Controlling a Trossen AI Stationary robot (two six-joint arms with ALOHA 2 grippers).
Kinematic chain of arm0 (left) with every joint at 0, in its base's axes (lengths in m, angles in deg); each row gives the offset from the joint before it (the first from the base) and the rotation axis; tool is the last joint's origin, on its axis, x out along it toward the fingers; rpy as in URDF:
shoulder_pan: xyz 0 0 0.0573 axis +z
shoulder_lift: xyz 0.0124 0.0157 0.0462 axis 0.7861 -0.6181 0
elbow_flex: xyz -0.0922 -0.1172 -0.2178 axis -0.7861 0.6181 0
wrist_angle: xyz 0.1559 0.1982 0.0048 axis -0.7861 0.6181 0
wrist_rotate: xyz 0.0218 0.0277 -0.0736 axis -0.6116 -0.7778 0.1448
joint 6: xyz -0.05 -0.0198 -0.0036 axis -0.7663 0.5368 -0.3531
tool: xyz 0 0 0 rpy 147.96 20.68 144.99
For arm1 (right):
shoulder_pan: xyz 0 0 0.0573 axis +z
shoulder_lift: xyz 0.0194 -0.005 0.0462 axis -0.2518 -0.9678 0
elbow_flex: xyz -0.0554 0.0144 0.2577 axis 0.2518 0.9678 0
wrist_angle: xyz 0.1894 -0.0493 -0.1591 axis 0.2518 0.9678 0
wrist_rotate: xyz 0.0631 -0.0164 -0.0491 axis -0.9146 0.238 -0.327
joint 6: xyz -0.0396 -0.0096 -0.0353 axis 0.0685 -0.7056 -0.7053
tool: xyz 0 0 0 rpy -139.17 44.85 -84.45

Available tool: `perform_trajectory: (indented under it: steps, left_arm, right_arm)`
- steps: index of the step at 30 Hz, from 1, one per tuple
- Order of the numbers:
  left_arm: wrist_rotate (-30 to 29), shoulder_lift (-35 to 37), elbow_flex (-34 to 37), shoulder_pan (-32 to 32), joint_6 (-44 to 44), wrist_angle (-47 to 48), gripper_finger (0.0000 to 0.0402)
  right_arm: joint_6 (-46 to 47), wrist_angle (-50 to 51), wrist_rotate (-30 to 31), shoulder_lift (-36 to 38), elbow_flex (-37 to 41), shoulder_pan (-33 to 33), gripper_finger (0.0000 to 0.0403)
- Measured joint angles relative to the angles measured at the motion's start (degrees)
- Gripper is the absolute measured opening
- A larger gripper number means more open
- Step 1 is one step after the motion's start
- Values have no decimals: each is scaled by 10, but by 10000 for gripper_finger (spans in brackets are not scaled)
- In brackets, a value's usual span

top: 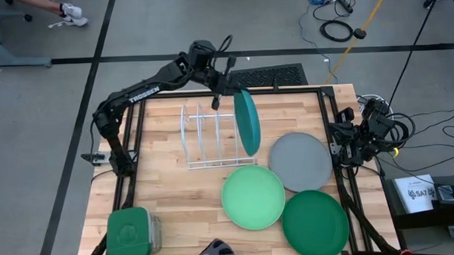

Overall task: Sort dishes
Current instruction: Put the dark blue plate into the dish rack

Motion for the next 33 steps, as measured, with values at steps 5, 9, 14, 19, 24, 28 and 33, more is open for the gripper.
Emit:
perform_trajectory:
  steps: [5,9,14,19,24,28,33]
  left_arm:
    - [-15,-5,0,0,-1,21,12]
    - [-35,-4,0,-5,-1,31,17]
    - [-38,-4,0,-11,-2,31,19]
    - [-49,-4,0,-15,-1,31,20]
    - [-53,-4,0,-15,-1,30,20]
    - [-56,-4,0,-15,-1,27,25]
    - [-62,-4,0,-15,-15,25,62]
  right_arm:
    - [1,0,0,0,0,0,0]
    - [1,0,0,0,0,0,0]
    - [1,0,0,0,0,0,0]
    - [1,0,0,0,0,0,0]
    - [1,0,0,0,0,0,0]
    - [1,0,0,0,0,0,0]
    - [4,0,0,0,0,0,0]
